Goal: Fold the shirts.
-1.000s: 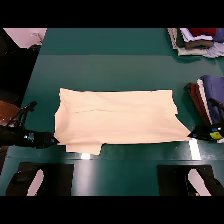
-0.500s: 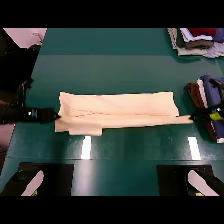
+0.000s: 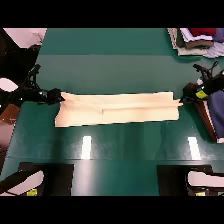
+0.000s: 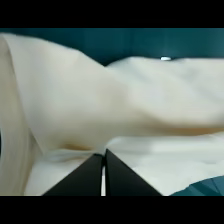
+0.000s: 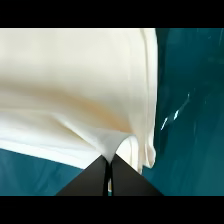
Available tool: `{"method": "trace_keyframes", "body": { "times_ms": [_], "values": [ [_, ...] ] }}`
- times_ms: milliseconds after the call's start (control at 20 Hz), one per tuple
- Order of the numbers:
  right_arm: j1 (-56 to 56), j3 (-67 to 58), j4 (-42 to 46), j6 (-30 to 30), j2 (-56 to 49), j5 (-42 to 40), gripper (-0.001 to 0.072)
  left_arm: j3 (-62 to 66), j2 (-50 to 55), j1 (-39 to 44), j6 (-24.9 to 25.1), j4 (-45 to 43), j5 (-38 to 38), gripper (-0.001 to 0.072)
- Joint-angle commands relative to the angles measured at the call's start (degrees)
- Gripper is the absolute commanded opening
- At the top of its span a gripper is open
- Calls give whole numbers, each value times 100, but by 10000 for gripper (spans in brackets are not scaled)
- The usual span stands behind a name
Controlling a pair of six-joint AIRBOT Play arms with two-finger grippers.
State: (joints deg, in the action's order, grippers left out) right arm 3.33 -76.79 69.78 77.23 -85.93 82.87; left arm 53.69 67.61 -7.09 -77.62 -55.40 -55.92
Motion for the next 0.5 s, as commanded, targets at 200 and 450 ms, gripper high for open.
{"method": "trace_keyframes", "body": {
  "times_ms": [200, 450],
  "values": [
    [-35, -1115, -1217, 63, -1233, -391, 478, 240, 256, 2, -37, 201, 667, 539],
    [308, -894, -1222, -448, -1178, 531, 478, 638, 256, 4, 11, 197, -520, 458]
  ]
}}
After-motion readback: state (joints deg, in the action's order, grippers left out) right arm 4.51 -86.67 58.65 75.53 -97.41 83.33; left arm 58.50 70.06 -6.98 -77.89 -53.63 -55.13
